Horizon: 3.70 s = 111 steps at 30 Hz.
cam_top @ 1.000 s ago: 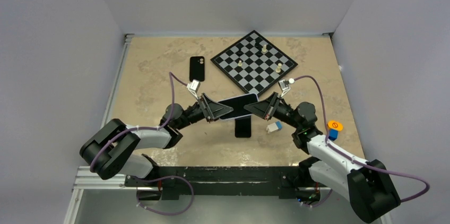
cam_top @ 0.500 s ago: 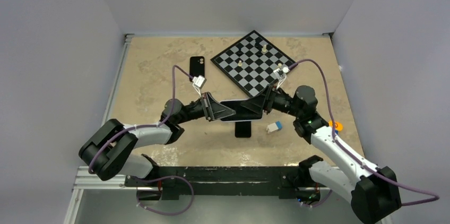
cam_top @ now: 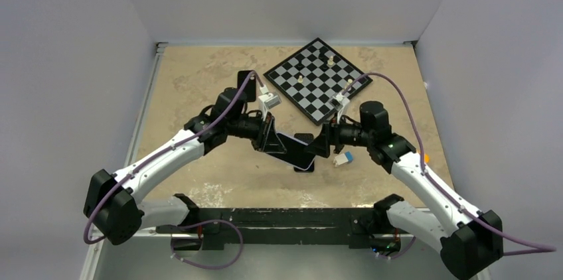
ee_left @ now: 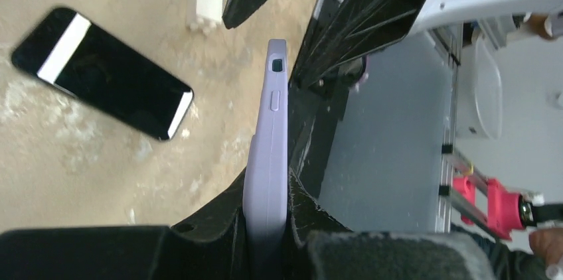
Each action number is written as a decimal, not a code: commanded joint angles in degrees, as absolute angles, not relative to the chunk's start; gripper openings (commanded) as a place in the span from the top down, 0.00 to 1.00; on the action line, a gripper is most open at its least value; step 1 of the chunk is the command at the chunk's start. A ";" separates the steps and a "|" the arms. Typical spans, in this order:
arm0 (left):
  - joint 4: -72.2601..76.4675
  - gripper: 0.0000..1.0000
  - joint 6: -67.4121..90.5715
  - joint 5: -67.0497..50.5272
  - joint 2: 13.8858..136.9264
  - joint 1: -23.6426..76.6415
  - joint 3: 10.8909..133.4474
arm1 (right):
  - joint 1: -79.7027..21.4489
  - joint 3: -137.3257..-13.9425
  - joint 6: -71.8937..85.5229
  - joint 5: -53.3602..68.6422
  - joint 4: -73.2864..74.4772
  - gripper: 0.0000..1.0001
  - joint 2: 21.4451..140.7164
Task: Take the phone out of the phone case
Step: Pick up the phone at the center of the board, then remove the phone case from the phone.
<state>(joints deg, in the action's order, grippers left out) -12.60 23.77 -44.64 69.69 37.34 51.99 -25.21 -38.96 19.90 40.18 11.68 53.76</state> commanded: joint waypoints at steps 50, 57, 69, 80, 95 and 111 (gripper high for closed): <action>-19.67 0.39 15.40 -47.37 58.69 37.94 52.30 | -46.32 -26.28 43.82 50.47 -40.00 1.00 61.42; -6.82 0.40 29.82 -38.13 53.38 36.95 45.25 | -46.26 -25.13 47.69 48.05 -45.83 1.00 58.02; 46.55 0.62 60.26 -33.33 55.49 39.28 26.46 | -46.23 -24.36 51.48 40.60 -53.30 1.00 58.07; 57.96 0.97 65.01 -34.73 61.02 39.62 26.62 | -46.31 -25.03 54.56 42.05 -58.56 1.00 65.12; 24.17 1.00 51.69 -53.14 57.40 35.65 44.15 | -45.97 -32.85 31.17 47.01 -18.12 0.38 54.55; 9.85 0.70 44.17 -52.66 55.10 35.62 44.64 | -46.05 -29.56 42.02 52.53 -38.36 1.00 56.58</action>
